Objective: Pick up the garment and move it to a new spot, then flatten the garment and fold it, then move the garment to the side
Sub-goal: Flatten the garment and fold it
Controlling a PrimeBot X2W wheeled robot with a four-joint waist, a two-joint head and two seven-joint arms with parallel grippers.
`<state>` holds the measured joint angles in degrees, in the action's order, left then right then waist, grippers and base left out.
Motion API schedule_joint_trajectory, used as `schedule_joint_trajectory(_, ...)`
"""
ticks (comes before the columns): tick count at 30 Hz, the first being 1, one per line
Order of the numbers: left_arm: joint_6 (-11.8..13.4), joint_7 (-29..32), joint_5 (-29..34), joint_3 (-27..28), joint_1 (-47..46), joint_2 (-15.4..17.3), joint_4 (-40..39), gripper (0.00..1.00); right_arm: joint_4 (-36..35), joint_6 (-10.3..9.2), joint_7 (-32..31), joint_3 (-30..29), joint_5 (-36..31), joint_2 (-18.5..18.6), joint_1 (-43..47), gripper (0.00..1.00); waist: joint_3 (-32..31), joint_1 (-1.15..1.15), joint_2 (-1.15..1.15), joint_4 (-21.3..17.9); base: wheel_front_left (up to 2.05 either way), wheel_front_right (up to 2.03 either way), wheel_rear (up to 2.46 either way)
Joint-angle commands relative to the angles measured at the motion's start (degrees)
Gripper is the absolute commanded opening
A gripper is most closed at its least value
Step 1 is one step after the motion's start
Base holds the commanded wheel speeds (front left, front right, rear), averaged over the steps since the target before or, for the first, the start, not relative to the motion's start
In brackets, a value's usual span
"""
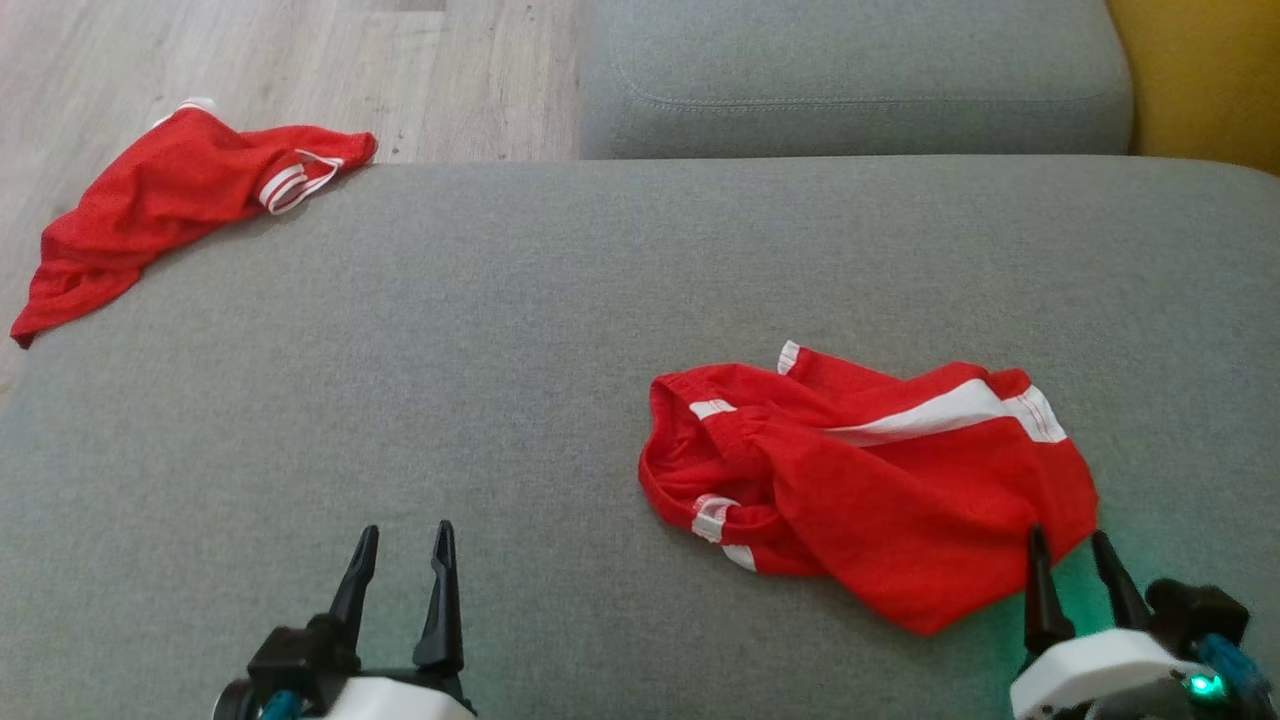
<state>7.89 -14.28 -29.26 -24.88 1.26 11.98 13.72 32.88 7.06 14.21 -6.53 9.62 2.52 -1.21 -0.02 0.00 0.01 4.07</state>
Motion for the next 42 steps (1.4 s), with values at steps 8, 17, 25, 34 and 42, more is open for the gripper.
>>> schedule_joint_trajectory(8, 0.4, -0.6, -0.4, 2.0, -1.8, 0.7, -1.7, 1.00, -6.3, 0.43, 0.8, 0.0, -1.2, 0.4, 0.9, 1.00, -0.8, 0.00, -0.01, 0.1, 0.00, 0.00, 0.00)
schedule_joint_trajectory(17, 0.2, -0.6, -0.3, 1.5, -2.1, 0.4, -1.8, 1.00, -12.8, 0.43, 0.4, 7.3, -2.0, 0.4, -1.3, 1.00, -1.2, 0.00, -0.01, 1.2, 0.00, 0.00, 0.00)
schedule_joint_trajectory(25, -0.1, -0.6, -0.3, 0.8, -3.0, -0.1, -1.4, 1.00, -9.0, 0.43, -7.3, 19.0, -3.6, 0.4, -9.7, 1.00, -0.8, 0.00, -0.01, 4.6, 0.00, 0.00, 0.00)
schedule_joint_trajectory(34, -0.2, -0.6, -0.2, 0.7, -2.9, -0.3, -0.9, 1.00, 0.3, 0.43, -15.7, 22.9, -4.6, 0.4, -13.8, 1.00, -0.2, 0.00, -0.01, 8.7, 0.00, 0.00, 0.00)
schedule_joint_trajectory(42, -0.2, -0.7, -0.3, 0.9, -2.5, -0.2, -0.7, 1.00, 0.8, 0.43, -11.7, 22.1, -5.2, 0.4, -15.6, 0.00, -0.6, 0.00, -0.01, 9.2, 0.00, 0.00, 0.00)
